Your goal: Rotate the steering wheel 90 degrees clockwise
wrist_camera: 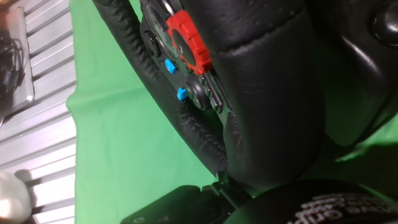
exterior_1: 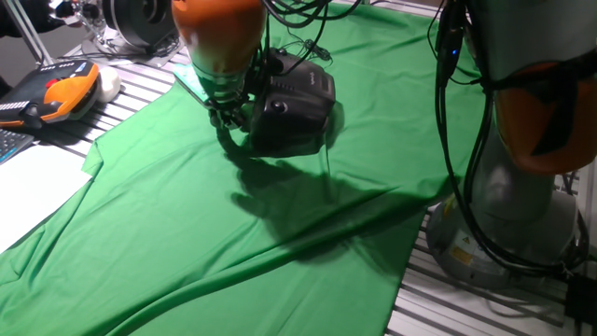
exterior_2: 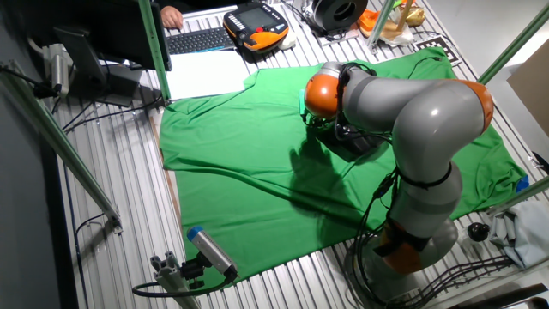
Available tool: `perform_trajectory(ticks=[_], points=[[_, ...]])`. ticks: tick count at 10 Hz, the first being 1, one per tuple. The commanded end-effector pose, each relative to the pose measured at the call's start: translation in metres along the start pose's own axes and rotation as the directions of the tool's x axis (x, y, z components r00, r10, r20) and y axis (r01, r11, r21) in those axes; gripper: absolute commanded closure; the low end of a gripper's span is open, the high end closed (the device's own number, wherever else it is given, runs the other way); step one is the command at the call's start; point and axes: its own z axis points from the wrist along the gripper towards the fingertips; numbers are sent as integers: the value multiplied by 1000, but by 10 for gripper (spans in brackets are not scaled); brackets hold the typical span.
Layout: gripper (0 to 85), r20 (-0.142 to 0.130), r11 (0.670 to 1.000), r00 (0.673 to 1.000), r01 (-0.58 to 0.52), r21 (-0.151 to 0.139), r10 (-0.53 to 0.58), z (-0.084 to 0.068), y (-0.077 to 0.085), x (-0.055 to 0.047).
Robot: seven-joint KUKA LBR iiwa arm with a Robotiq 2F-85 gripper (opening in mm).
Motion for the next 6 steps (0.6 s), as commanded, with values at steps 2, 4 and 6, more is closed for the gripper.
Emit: perform_trajectory(ticks=[2, 4, 6], points=[[510, -4, 1000, 1000, -1, 5, 1, 0, 0, 0], [340, -7, 1000, 1000, -10, 10, 10, -1, 0, 0], [340, -8, 1000, 1000, -15, 10, 15, -1, 1, 1]])
